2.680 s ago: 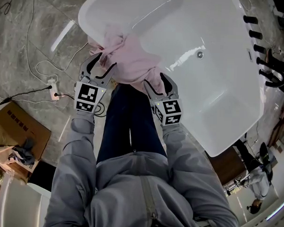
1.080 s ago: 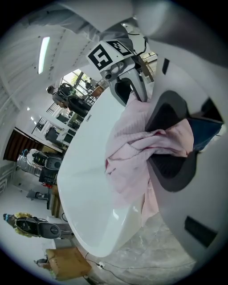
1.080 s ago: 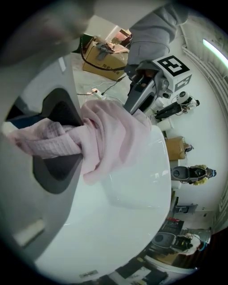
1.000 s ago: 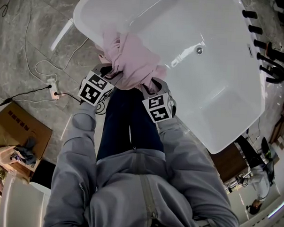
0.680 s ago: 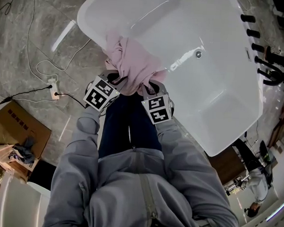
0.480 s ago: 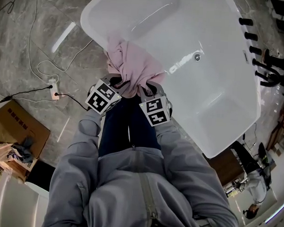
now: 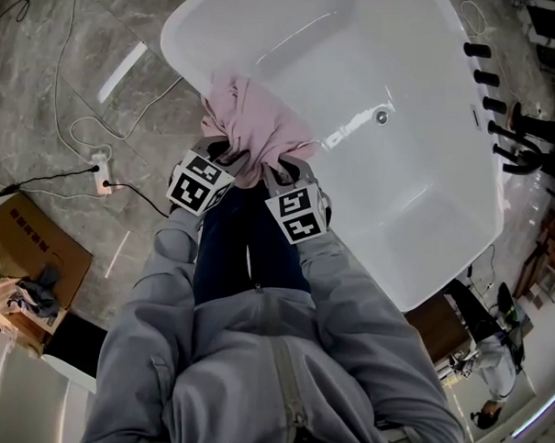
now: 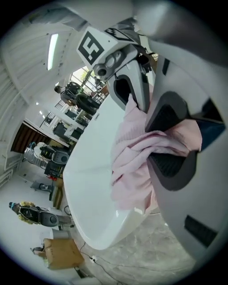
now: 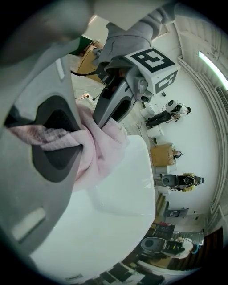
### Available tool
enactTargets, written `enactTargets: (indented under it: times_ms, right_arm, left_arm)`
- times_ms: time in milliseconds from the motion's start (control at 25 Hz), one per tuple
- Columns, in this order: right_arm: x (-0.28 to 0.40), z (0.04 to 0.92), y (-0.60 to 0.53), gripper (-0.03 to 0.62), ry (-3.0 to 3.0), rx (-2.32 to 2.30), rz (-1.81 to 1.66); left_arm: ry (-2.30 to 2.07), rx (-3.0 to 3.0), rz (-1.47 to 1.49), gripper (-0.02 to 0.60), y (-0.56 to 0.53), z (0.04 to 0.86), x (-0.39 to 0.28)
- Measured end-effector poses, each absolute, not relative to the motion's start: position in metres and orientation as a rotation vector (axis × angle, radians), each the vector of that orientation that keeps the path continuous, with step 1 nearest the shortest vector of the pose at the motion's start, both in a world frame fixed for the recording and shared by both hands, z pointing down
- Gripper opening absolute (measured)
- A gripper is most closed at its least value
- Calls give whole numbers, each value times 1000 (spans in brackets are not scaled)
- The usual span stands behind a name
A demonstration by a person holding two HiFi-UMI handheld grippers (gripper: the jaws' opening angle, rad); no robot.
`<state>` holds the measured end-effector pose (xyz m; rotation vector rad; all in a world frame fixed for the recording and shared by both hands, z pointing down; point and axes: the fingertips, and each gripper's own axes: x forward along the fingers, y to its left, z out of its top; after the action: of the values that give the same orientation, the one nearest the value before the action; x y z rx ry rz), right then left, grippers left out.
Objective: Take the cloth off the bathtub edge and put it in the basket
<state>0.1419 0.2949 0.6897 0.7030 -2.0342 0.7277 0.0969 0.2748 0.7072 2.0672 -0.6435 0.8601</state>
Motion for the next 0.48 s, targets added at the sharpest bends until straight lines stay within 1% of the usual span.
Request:
enactTargets:
  times_ms: [120, 160, 320, 480]
  right_arm:
    - [141, 694, 295, 41, -2037, 695, 726]
    - [141, 695, 295, 41, -2039, 695, 729]
    - [142, 698, 295, 41, -2042, 693, 733]
    - [142, 699, 294, 41, -2043, 682, 737]
  left_arm:
    - [-726, 2027, 900, 226, 266, 718, 89]
    - [-750, 2023, 921, 252, 263, 721, 87]
    - [-803, 2015, 994, 333, 256, 732, 78]
    - [-735, 1948, 966, 365, 256, 741, 78]
